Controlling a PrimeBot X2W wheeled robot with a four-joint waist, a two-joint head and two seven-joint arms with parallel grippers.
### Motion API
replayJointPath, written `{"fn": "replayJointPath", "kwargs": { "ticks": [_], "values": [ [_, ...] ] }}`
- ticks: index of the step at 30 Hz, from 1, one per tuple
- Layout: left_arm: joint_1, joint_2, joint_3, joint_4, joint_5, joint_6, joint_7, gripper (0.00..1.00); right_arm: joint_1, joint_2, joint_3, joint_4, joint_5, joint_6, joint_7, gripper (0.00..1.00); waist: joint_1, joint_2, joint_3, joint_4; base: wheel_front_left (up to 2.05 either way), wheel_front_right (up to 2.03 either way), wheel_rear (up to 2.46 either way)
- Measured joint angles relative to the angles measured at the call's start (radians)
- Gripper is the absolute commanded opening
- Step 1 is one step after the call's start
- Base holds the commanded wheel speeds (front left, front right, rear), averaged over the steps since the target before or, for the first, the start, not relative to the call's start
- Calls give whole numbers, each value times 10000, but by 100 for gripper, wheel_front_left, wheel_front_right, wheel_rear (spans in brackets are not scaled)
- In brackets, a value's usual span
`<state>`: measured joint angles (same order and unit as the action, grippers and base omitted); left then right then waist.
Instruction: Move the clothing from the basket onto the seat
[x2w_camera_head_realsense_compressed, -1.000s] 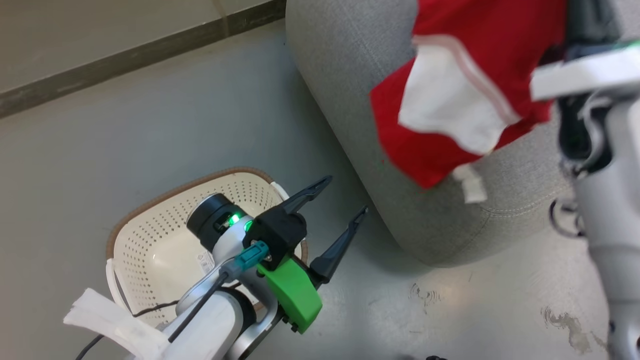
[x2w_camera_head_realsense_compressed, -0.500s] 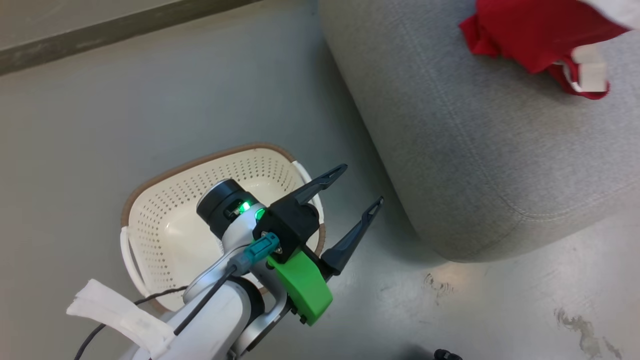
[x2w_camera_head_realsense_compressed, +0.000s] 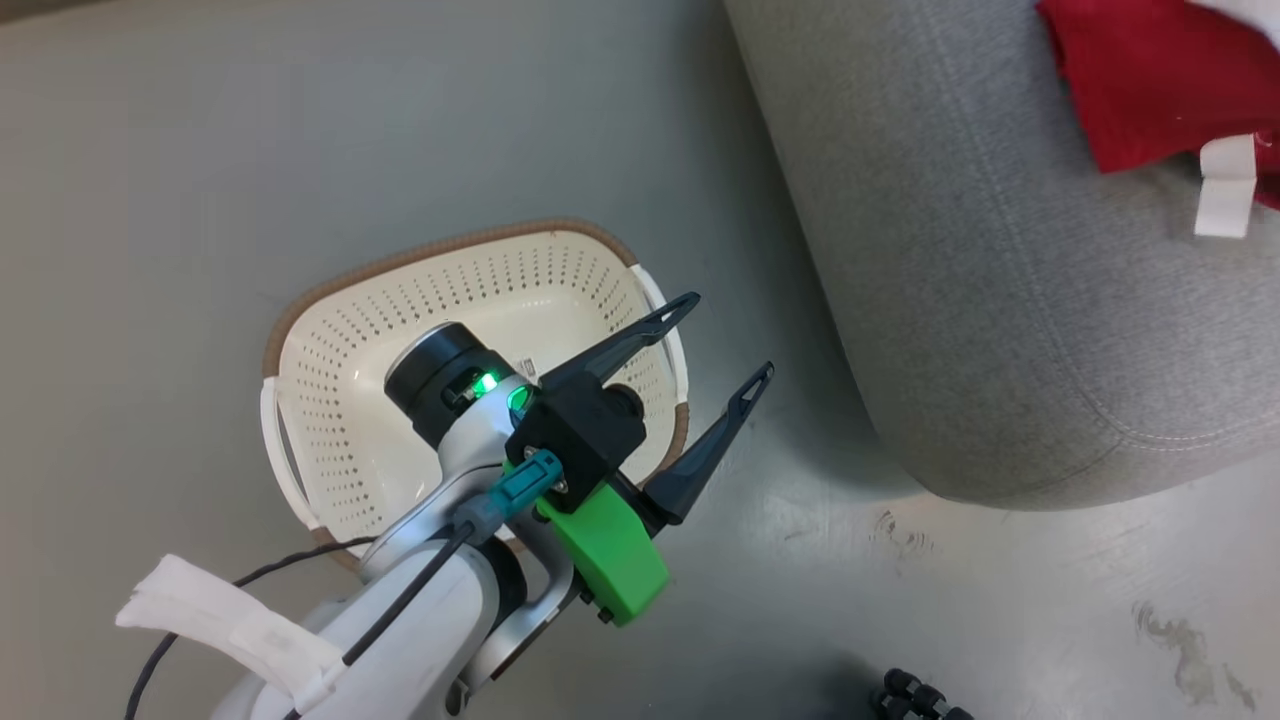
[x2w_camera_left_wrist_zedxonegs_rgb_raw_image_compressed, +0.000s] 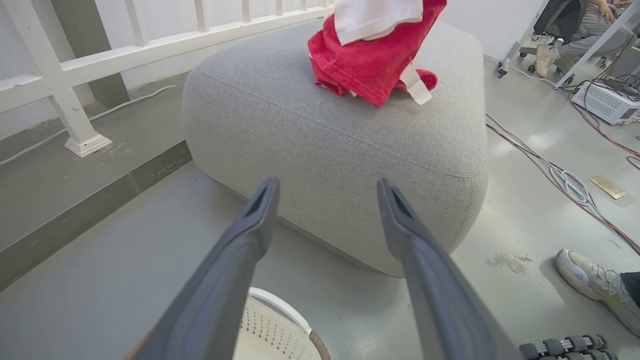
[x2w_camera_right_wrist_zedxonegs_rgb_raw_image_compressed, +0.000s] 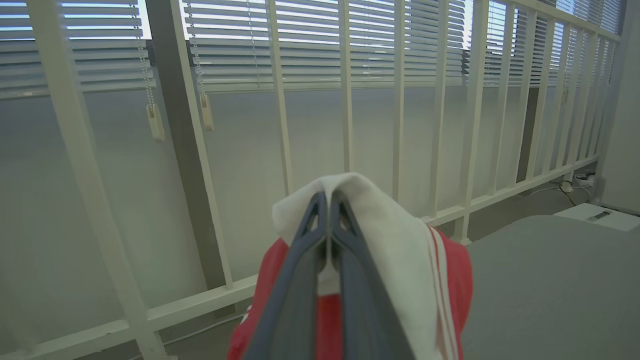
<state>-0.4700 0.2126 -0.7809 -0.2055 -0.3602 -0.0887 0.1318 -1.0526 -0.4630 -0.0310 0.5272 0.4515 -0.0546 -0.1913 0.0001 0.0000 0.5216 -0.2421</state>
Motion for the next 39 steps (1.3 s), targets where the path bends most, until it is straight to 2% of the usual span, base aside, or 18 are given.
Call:
{"fn": "replayJointPath", "kwargs": {
  "ticks": [9, 20, 21, 22, 23, 30, 39],
  "values": [
    [-244, 192, 8, 23, 75, -81, -2, 100, 842, 761, -117, 1317, 401, -75, -151, 0, 1, 0, 594, 84, 0, 0, 0],
    [-437, 213, 4, 127, 75, -96, -100, 100, 1197, 1220, -299, 2368, 717, 31, -297, 0, 0, 0, 630, 35, 0, 0, 0],
    [-443, 215, 4, 167, 75, -111, -111, 100, 1196, 1227, -309, 2470, 734, 33, -326, 12, 0, 0, 613, 35, 0, 0, 0],
    [-449, 215, 0, 253, 73, -159, -157, 100, 1196, 1229, -311, 2569, 752, 36, -382, 67, 0, 0, 587, 37, 0, 0, 0],
    [-451, 217, 0, 332, 73, -169, -209, 100, 1197, 1229, -311, 2650, 754, 44, -382, 100, 0, 0, 550, 40, 0, 0, 0],
    [-458, 190, 12, 606, 54, -171, -554, 100, 1243, 1220, -196, 3053, 667, 242, -472, 100, 0, 0, 174, 104, 0, 0, 0],
    [-410, 48, 217, 1149, -71, -163, -1177, 100, 2134, 1335, 460, 3434, 96, 640, -518, 100, -1, 0, -684, 225, 0, 0, 0]
  ]
}}
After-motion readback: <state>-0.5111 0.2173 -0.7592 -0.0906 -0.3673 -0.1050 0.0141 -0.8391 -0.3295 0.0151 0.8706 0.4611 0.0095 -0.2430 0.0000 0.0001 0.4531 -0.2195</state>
